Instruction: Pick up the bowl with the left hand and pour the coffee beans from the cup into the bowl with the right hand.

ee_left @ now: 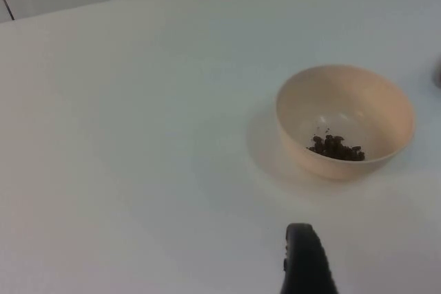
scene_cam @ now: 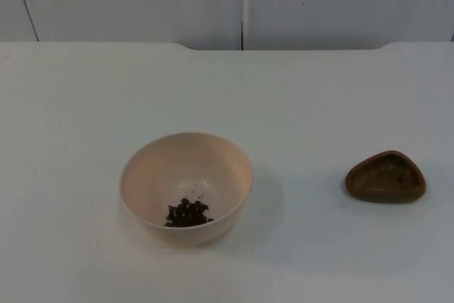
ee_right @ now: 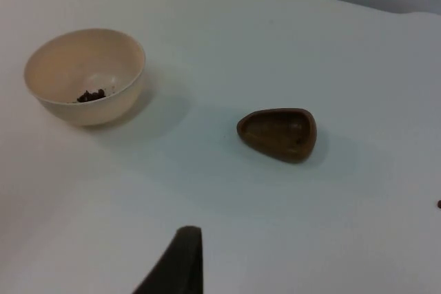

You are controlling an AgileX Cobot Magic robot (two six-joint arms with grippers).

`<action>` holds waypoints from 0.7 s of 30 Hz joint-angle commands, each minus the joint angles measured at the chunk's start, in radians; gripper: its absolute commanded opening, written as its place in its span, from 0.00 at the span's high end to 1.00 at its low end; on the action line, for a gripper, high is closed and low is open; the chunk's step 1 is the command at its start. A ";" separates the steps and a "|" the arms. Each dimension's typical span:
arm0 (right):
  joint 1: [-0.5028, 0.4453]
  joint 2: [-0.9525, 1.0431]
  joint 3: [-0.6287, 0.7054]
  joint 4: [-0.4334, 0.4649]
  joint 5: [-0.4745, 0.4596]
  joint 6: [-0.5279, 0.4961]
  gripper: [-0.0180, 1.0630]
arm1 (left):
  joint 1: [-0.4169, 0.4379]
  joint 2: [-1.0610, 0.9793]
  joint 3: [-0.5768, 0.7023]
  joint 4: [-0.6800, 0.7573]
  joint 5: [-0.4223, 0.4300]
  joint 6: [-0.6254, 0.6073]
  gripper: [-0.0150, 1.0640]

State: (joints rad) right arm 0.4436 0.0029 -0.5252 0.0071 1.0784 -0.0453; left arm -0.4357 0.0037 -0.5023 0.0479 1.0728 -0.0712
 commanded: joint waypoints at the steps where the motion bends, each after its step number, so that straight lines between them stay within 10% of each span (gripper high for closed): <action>1: 0.000 -0.003 0.009 0.006 0.001 0.003 0.01 | -0.006 -0.004 0.004 -0.005 0.002 -0.002 0.53; 5: 0.000 -0.003 0.009 0.006 -0.001 0.004 0.01 | -0.006 -0.004 0.004 -0.005 0.002 -0.002 0.51; 13: 0.000 -0.003 0.009 0.006 -0.001 0.004 0.01 | -0.006 -0.004 0.004 -0.005 0.002 -0.002 0.01; 21: 0.000 -0.003 0.009 0.006 -0.001 0.004 0.01 | -0.006 -0.004 0.004 -0.005 0.002 -0.002 0.01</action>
State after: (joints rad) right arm 0.4436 0.0029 -0.5252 0.0071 1.0784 -0.0416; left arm -0.4357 0.0037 -0.5023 0.0479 1.0748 -0.0712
